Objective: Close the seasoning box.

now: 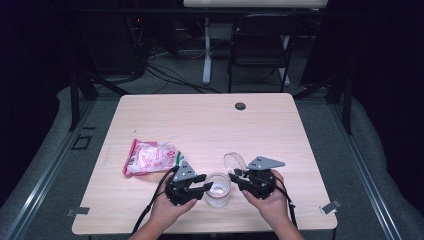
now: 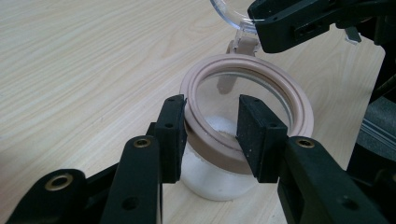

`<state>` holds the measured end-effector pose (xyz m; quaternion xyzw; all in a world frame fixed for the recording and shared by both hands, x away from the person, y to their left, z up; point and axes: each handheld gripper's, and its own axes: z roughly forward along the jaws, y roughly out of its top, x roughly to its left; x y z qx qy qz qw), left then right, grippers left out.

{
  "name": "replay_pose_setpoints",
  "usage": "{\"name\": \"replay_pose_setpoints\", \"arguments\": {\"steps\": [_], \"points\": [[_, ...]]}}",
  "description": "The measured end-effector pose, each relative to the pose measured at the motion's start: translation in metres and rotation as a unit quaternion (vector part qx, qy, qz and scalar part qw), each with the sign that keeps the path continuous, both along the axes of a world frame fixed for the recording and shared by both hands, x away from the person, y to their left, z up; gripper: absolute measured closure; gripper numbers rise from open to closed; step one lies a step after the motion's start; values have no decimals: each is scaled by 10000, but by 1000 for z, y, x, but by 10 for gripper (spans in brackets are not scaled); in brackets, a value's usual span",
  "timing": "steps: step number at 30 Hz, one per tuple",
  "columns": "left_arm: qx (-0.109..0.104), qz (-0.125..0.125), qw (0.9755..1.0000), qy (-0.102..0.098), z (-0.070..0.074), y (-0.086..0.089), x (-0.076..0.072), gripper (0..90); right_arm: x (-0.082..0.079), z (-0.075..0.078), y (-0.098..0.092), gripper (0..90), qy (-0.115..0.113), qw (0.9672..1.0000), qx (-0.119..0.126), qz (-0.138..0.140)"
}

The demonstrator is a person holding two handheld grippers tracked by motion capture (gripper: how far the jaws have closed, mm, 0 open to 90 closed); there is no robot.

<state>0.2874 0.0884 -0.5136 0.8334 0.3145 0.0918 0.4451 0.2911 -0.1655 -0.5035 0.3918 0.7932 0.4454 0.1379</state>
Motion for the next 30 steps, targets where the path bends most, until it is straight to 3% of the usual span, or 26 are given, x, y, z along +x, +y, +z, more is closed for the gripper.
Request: {"name": "replay_pose_setpoints", "arguments": {"steps": [16,22,30], "points": [[-159,221,9996,-56,5,16,-4,604,17,2,-16,746,178,9992,359,-22],[-114,329,9994,-43,5,24,-3,602,26,1,-25,751,254,9977,633,-11],[-39,450,9990,-49,0,30,-1,585,35,-1,-28,751,315,9963,778,166]]}}
